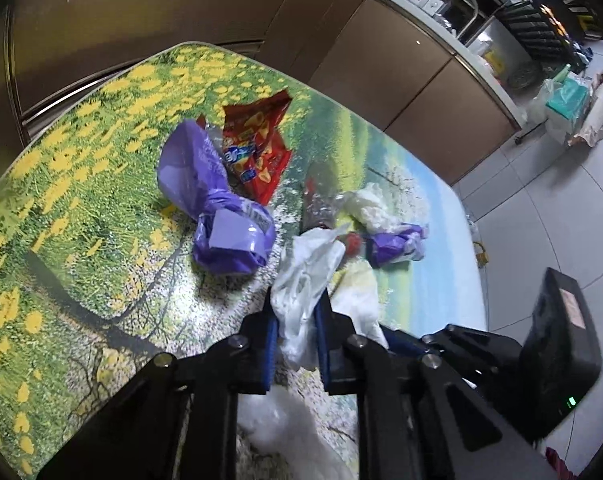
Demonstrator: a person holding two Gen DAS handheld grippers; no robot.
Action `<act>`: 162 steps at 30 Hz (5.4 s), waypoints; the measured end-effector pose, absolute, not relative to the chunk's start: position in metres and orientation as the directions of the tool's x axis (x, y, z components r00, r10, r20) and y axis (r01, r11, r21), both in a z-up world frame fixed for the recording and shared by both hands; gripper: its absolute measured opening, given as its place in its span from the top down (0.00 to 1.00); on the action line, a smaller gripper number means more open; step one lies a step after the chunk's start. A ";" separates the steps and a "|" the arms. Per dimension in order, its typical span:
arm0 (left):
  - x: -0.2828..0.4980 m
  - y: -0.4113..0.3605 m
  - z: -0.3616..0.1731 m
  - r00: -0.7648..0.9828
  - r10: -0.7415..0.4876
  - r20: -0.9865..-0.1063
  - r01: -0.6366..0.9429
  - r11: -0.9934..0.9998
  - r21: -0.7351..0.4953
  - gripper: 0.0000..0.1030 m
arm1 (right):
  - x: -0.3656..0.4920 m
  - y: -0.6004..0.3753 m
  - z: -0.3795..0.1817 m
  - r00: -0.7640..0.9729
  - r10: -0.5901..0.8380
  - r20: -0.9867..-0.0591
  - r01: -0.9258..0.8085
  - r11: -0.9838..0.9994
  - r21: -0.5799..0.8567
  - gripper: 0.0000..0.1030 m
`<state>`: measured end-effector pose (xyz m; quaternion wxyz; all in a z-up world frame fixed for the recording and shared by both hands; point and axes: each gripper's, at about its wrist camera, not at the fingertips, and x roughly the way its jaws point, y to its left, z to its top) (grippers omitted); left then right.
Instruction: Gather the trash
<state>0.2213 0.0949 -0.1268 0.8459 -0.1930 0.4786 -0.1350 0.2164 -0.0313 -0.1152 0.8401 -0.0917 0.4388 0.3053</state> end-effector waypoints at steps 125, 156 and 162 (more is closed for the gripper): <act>0.154 0.001 -0.034 0.805 -0.187 -0.563 0.186 0.981 -0.060 0.39 | 0.130 -0.196 0.003 0.735 0.222 -0.640 -0.234 0.970 0.068 0.38; 0.282 0.098 -0.148 0.558 -0.136 -0.818 -0.086 0.972 -0.221 0.57 | 0.276 -0.071 -0.108 0.564 0.329 -0.758 -0.443 0.895 0.059 0.42; 0.272 0.094 -0.146 0.570 -0.139 -0.810 -0.079 0.972 -0.222 0.66 | 0.268 -0.082 -0.109 0.545 0.334 -0.769 -0.456 0.888 0.062 0.65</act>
